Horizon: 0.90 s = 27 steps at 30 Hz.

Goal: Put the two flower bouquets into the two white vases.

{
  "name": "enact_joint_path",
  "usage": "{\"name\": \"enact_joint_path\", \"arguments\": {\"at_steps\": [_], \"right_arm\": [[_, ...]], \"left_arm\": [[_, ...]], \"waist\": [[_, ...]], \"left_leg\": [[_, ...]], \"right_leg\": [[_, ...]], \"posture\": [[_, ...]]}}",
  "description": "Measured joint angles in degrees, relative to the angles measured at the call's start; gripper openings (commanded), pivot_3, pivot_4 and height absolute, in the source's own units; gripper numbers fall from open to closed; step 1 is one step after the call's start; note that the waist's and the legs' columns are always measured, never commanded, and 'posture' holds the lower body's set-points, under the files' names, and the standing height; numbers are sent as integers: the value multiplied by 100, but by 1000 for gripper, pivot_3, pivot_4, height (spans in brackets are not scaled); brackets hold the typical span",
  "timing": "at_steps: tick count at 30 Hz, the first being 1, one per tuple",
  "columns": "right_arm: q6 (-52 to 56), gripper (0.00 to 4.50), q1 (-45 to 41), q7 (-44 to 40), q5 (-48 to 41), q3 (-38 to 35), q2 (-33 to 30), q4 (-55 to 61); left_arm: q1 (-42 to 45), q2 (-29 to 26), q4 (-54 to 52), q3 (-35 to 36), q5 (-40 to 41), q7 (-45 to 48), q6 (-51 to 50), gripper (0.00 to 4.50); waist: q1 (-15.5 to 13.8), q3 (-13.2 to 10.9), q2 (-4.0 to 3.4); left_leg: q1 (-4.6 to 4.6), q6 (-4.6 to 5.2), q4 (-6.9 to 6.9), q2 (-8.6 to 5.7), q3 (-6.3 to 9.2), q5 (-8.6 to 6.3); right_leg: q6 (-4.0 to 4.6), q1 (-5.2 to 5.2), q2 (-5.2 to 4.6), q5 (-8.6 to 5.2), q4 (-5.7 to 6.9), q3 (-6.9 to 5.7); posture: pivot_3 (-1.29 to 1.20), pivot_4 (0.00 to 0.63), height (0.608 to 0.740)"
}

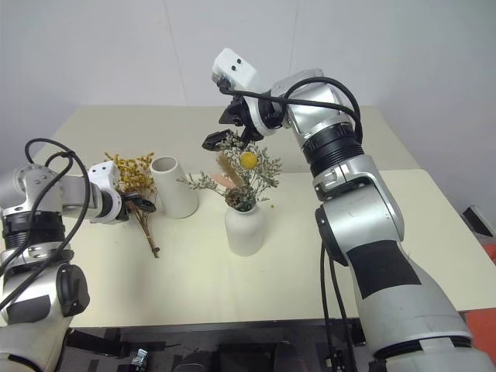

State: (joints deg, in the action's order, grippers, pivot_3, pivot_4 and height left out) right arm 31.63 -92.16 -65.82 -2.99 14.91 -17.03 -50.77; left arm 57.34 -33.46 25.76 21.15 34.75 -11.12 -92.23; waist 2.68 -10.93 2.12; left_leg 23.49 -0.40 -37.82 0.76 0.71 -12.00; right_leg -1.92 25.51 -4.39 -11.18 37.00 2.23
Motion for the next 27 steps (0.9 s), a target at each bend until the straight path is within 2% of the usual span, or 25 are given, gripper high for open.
{"name": "enact_joint_path", "arguments": {"at_steps": [6, 13, 16, 27], "right_arm": [[4, 4480, 6, -2, 1, -11, -14, 39], [20, 4480, 27, 3, 1, -16, -34, 82], [25, 4500, 29, 4, 1, -17, -34, 88], [74, 4500, 52, 6, 1, -21, -37, 90]], "left_arm": [[35, 162, 109, -24, 65, -161, -3, 4500], [-157, 200, -20, -26, 706, -689, -2, 4500], [-161, 221, -19, 5, 805, -939, -4, 3910], [-240, 224, -14, 20, 1231, -1412, -5, 526]], "waist": [[3, 0, 0], [-1, 1, 1], [2, 1, 1], [-5, 1, 2]], "left_leg": [[5, -2, 0, 1, 1, 0], [5, -4, 0, 0, 2, -1], [4, -4, 0, 0, 2, -1], [15, -5, 0, -1, 2, -1]], "right_leg": [[0, 10, 1, 0, 4, 1], [1, 12, -2, 1, 5, 3], [1, 12, -2, 1, 4, 4], [1, 21, -2, 1, 4, 3]], "posture": [[0, 150, 740], [0, 150, 740], [0, 150, 740], [0, 150, 740]]}}
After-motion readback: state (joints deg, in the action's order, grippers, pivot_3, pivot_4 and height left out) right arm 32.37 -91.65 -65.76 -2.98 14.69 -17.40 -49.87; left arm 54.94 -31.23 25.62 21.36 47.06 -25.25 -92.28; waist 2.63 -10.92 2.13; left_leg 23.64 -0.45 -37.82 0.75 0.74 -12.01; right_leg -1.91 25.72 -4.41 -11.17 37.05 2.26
